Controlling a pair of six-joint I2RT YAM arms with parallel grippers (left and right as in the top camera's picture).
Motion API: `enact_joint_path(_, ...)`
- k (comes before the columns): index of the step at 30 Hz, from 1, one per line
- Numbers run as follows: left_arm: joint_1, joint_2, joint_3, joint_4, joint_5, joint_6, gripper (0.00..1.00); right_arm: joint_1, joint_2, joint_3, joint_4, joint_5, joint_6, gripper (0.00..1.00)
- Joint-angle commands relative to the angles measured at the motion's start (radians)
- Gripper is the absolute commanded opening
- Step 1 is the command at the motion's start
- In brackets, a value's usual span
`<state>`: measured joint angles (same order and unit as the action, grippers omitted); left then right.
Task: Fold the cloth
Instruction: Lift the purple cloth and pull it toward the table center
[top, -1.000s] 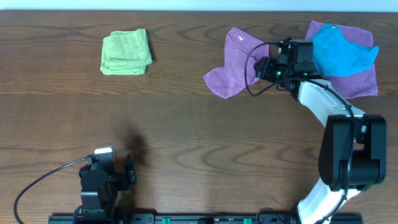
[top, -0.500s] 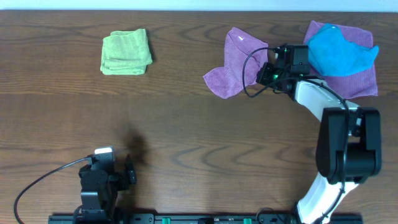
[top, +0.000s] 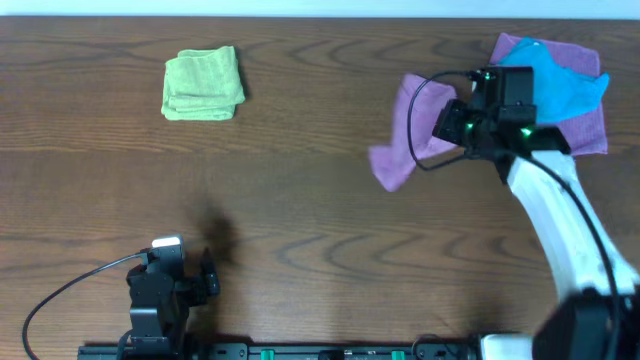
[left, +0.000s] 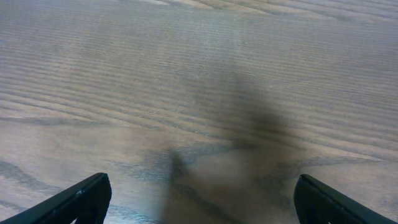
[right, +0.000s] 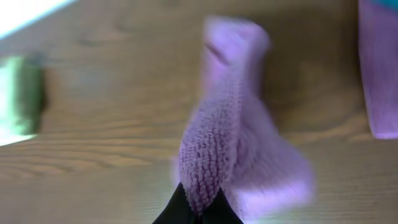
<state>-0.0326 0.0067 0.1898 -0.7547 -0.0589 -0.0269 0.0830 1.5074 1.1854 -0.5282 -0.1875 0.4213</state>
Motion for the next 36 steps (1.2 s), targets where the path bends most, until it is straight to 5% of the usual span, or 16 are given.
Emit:
enact_joint_path(1,0.006,0.0,-0.017,-0.034,0.003,-0.003,0.95,0.071,-0.087,0.016,0.02,-0.06,-0.018,0.01)
enact_joint_path(15,0.006,0.0,-0.017,-0.034,0.004,-0.003,0.95,0.331,-0.103,0.028,0.24,0.057,-0.033,0.01)
enact_joint_path(36,0.006,0.0,-0.017,-0.034,0.004,-0.003,0.95,0.331,-0.01,0.028,-0.458,0.024,-0.097,0.01)
